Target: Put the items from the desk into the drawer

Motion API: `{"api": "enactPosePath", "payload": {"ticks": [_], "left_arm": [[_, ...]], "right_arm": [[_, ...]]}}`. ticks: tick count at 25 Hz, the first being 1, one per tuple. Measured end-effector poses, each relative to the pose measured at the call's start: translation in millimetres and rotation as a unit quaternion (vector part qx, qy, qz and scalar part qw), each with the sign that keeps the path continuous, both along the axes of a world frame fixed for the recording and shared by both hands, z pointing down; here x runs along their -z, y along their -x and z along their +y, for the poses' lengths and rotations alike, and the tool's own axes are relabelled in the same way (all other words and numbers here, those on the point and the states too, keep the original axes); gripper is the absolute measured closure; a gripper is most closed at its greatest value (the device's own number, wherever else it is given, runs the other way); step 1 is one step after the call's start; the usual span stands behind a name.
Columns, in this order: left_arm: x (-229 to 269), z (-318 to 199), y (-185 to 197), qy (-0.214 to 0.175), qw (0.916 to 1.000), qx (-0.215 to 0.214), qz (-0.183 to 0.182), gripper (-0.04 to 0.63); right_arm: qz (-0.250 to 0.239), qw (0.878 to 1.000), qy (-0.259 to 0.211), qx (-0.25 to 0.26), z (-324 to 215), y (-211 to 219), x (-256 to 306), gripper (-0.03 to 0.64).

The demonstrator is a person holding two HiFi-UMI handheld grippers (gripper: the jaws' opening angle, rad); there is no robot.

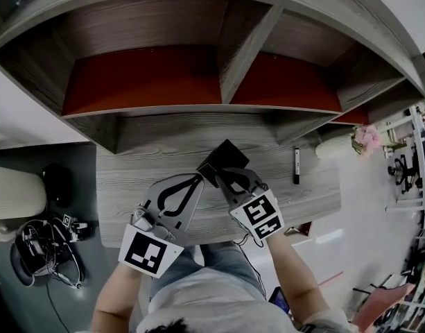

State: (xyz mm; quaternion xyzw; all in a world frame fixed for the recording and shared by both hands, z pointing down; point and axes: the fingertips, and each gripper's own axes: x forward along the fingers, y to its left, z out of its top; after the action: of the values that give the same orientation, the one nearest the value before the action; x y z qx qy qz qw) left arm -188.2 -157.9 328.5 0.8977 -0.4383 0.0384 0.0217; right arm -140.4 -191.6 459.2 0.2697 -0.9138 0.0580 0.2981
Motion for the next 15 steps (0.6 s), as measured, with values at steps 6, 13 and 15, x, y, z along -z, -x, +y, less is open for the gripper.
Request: {"api": "enactPosePath", "payload": {"ticks": [6,13,15], "left_arm": [[10,10,-15,-0.016,0.9990,-0.040,-0.005,0.588],[21,32,-38,-0.035,0.9945,-0.098,-0.006,0.588],[21,39,-46,-0.038,0.9922,-0.118,-0.007,0.588]], "right_arm": [[-0.034,0.998,-0.031,-0.034,16,-11,40,0.578],[-0.062,0.992,-0.070,-0.088,45,-30,80,0.578],[-0.066,0.989,-0.081,-0.107,53,-38,87,0.578]]}}
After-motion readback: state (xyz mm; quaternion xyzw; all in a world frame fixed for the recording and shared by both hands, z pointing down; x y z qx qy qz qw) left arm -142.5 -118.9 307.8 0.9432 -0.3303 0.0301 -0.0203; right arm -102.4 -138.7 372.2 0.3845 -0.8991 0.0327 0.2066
